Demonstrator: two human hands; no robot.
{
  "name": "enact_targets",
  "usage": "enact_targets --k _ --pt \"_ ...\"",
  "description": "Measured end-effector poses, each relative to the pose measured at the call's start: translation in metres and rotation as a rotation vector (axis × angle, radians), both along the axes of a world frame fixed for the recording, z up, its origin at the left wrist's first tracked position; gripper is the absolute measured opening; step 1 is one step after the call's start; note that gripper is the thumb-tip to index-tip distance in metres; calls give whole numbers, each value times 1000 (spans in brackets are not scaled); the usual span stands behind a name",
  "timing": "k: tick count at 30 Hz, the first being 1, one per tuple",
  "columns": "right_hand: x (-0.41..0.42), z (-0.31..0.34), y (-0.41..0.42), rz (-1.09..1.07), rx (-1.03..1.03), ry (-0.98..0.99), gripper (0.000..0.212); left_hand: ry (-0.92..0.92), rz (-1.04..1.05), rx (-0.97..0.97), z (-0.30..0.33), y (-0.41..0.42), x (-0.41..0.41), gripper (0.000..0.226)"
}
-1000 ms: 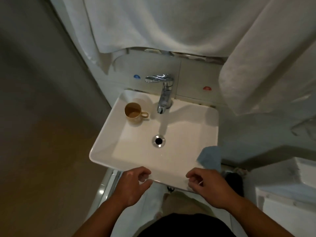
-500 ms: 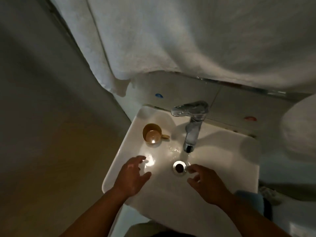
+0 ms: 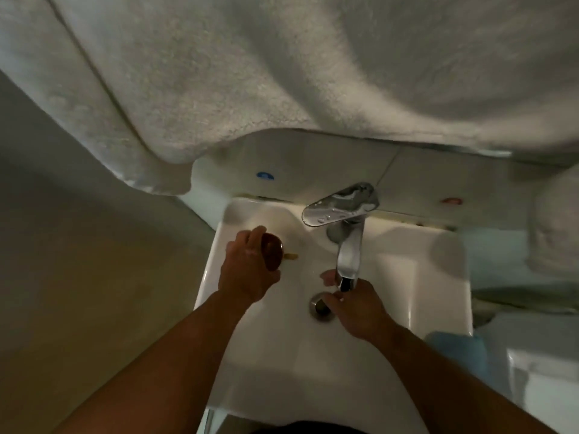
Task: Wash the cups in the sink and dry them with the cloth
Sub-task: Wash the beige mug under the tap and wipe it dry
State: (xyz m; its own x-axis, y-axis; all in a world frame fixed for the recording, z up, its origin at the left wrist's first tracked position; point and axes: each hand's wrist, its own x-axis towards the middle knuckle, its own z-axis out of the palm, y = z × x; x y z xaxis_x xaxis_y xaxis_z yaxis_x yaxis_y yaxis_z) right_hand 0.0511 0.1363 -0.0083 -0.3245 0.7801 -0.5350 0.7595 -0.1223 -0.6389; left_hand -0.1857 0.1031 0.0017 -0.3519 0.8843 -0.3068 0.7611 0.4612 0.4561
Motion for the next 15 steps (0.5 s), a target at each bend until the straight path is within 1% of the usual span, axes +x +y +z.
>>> enact_targets --k 4,7,10,13,15 --pt "7 29 -10 -55 81 1 16 -106 -91 -50 -4 -7 10 97" --pt "22 53 -17 -123 191 -13 21 -292 -119 -11 -10 -16 25 98" --pt "35 83 -26 -180 386 -59 23 -447 -147 -4 -12 -21 38 96" --pt "26 123 -29 -225 590 34 26 -493 -209 -11 -13 -24 43 103" --pt "7 145 -25 -181 696 99 35 -505 -226 -25 -13 -24 41 103"
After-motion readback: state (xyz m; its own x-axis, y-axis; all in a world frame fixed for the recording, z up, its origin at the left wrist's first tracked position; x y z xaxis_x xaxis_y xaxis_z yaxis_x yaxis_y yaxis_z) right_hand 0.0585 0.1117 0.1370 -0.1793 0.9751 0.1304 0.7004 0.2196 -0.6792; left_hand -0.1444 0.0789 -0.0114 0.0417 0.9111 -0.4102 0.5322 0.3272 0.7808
